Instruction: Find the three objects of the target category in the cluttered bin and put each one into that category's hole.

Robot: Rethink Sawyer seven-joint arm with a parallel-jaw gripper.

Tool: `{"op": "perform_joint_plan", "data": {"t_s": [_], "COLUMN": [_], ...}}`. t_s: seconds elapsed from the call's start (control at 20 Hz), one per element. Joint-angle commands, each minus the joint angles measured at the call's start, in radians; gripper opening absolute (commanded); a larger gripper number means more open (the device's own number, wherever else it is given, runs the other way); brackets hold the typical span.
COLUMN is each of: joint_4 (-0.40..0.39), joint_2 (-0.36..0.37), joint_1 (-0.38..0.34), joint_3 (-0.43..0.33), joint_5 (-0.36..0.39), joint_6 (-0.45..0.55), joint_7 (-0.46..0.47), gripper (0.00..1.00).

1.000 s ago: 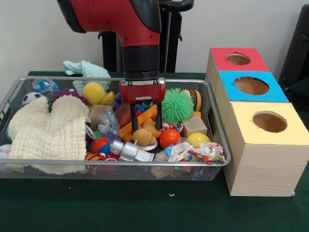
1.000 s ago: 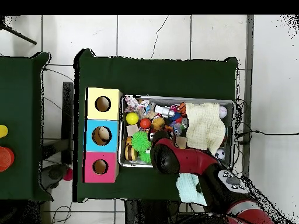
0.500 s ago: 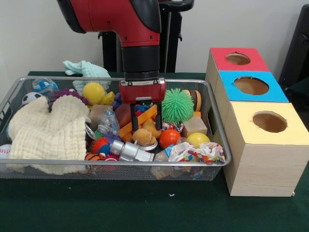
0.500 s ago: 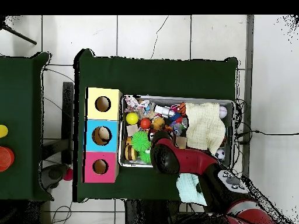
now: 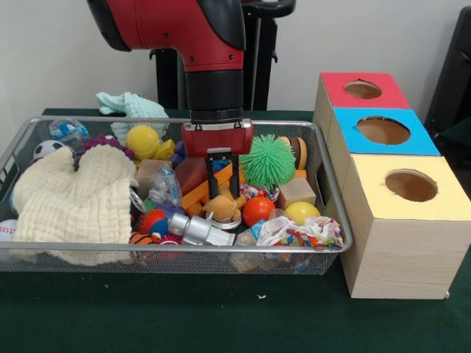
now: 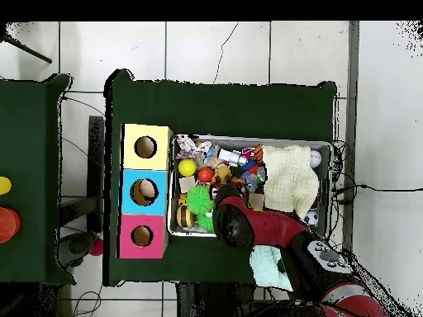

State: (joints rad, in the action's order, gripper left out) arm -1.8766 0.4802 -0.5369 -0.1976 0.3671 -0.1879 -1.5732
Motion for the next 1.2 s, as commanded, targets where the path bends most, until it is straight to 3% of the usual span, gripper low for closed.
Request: {"op": "perform_joint_plan", "data": {"t_s": [0.05, 0.65, 0.95, 1.2], "joint_4": [0.047, 0.036, -0.054, -0.094], "joint_2": [-0.054, -0.030, 0.150, 0.238], "joint_1": [-0.024, -0.017, -0.049, -0.078], "joint_3": [-0.040, -0.034, -0.099, -0.154], "joint_5": [0.051, 0.036, -0.009, -0.034], "joint_6": [-0.051, -0.041, 0.134, 0.195], "joint_7": [-0.137, -0.146, -0.135, -0.136], "gripper": [0.00, 0.00, 0.00, 0.00]}}
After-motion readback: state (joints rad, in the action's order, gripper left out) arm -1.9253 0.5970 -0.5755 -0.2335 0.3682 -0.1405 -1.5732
